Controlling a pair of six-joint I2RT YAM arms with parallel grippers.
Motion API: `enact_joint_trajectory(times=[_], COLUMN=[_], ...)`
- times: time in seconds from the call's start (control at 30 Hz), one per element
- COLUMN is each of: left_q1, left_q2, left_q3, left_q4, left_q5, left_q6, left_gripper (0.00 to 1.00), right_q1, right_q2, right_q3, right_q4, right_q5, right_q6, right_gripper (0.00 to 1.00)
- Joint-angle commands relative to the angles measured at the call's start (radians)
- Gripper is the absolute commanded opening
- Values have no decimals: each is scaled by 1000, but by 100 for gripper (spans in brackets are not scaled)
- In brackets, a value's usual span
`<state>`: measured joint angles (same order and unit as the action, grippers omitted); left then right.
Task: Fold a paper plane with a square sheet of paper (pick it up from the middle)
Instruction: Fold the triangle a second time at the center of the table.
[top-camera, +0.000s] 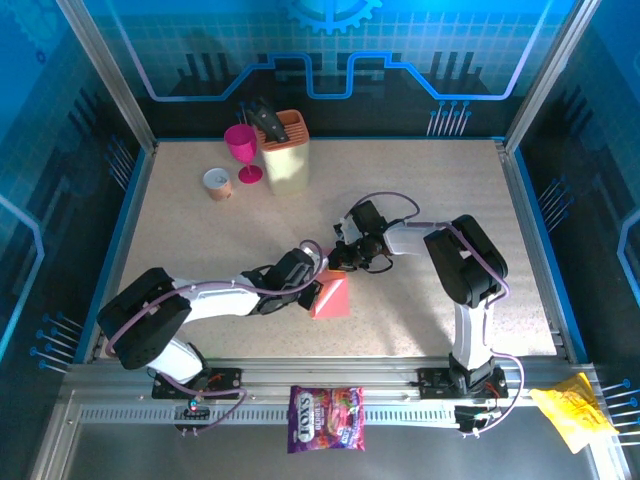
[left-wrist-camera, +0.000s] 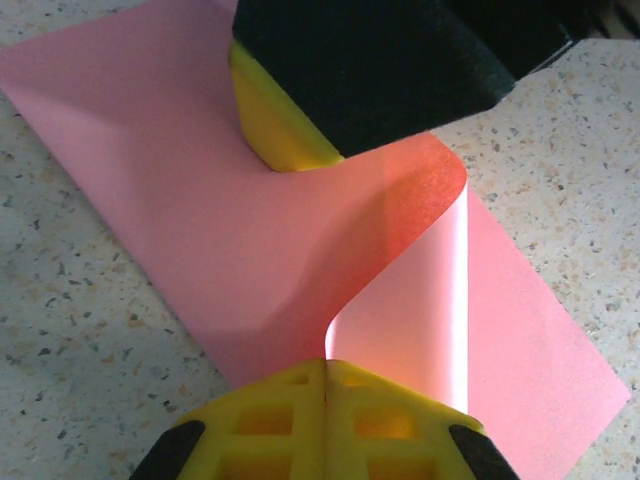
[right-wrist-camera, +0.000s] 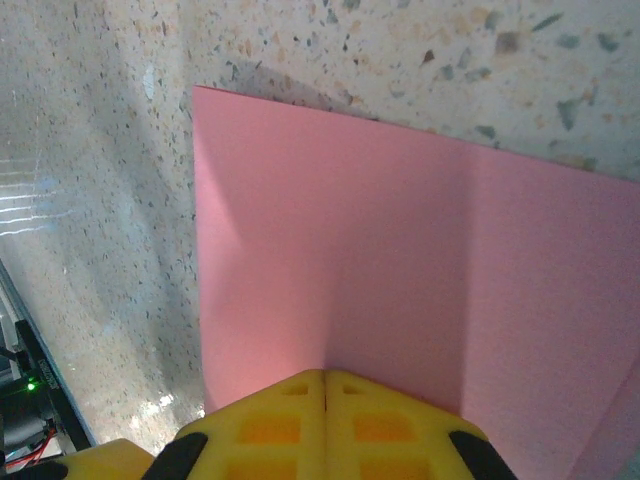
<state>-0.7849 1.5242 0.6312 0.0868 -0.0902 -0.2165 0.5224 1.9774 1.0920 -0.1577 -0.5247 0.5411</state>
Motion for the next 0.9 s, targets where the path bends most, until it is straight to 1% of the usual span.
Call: enact_joint_trajectory(times=[0.0,0.67,0.87], left_q1=[15,24,24], left_q2=[7,57,30], left_q3=[24,51,21], left_q4=[-19,-13,1], left_q5=[-18,-26,11], left_q6=[34,48,16], left_gripper=[0,0,0], right_q1=[-9,-9,-10], right_q2=[63,74,74], right_q3=[-41,-40,-38], right_q4=[-37,-35,-35], right_q5=[82,84,82], right_q6=[-12,-12,-11], right_gripper=[0,0,0])
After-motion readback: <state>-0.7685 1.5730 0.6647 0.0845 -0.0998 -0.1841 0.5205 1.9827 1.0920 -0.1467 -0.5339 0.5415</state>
